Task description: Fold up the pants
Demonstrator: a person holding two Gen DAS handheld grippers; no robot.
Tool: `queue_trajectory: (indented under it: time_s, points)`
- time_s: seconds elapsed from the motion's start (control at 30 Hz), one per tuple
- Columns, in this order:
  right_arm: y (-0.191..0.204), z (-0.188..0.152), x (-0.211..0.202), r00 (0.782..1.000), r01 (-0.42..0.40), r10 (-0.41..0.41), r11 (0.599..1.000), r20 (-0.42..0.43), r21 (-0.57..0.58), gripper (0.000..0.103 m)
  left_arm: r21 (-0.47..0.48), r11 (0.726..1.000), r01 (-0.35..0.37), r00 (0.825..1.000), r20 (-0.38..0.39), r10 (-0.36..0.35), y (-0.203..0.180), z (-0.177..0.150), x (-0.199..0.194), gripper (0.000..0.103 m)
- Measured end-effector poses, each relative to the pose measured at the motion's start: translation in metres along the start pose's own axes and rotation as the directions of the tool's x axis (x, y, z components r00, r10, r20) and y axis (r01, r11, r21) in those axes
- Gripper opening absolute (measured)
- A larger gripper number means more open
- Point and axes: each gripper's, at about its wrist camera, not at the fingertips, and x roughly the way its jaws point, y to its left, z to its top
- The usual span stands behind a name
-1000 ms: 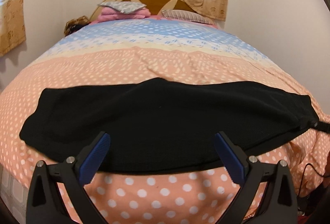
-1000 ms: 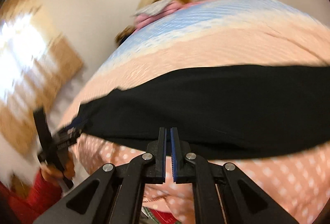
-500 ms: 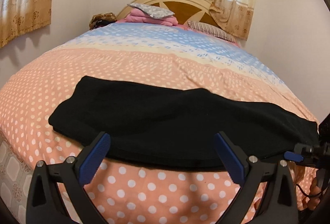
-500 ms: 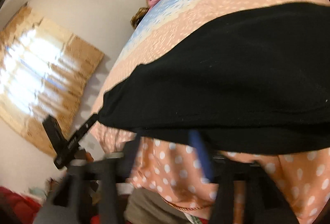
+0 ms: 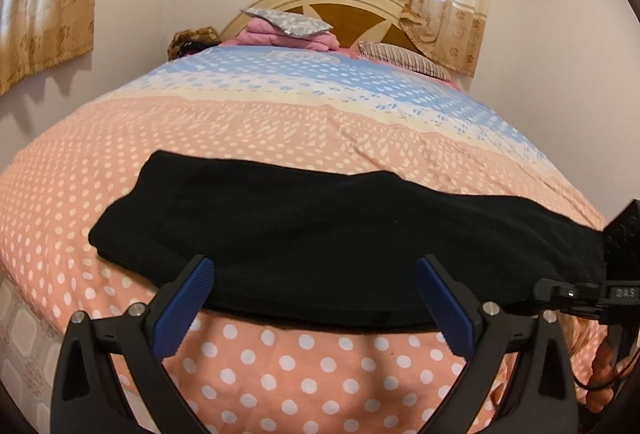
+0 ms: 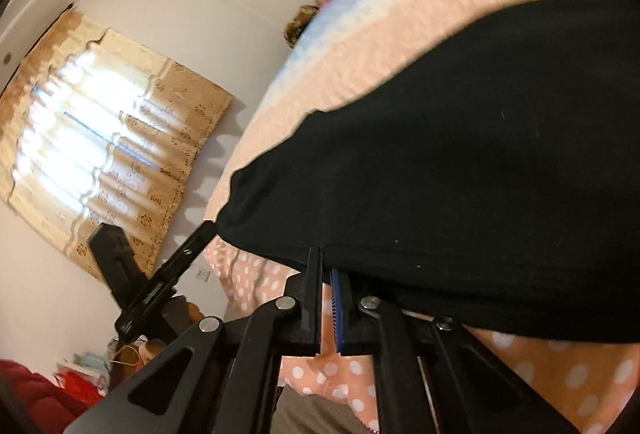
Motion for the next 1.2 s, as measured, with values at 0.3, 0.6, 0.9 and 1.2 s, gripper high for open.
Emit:
queue_trajectory:
  time_s: [0.3, 0.6, 0.9, 1.2]
  points:
    - [0.003, -0.021, 0.033, 0.986, 0.011, -0.009, 1.000, -0.166, 0.015, 0.004, 0.036, 0.999, 0.008, 1.000, -0.012, -0.008, -0.012, -0.004, 0.003, 0.103]
    - [0.014, 0.019, -0.074, 0.984, 0.066, -0.052, 0.995, 0.173, -0.077, 0.004, 0.082, 0.994, 0.078, 0.997, 0.008, -0.079, -0.046, 0.015, 0.016, 0.103]
    - [-0.033, -0.010, -0.063, 0.941, 0.338, -0.335, 0.938, 0.053, -0.069, 0.004, 0.278, 0.952, 0.126, 0.991, -0.074, -0.109, -0.118, -0.015, 0.059, 0.103]
    - [-0.006, 0.008, -0.085, 0.951, 0.309, -0.309, 0.937, 0.025, -0.161, 0.004, 0.330, 0.936, 0.121, 0.988, -0.135, -0.080, -0.107, -0.029, 0.046, 0.102]
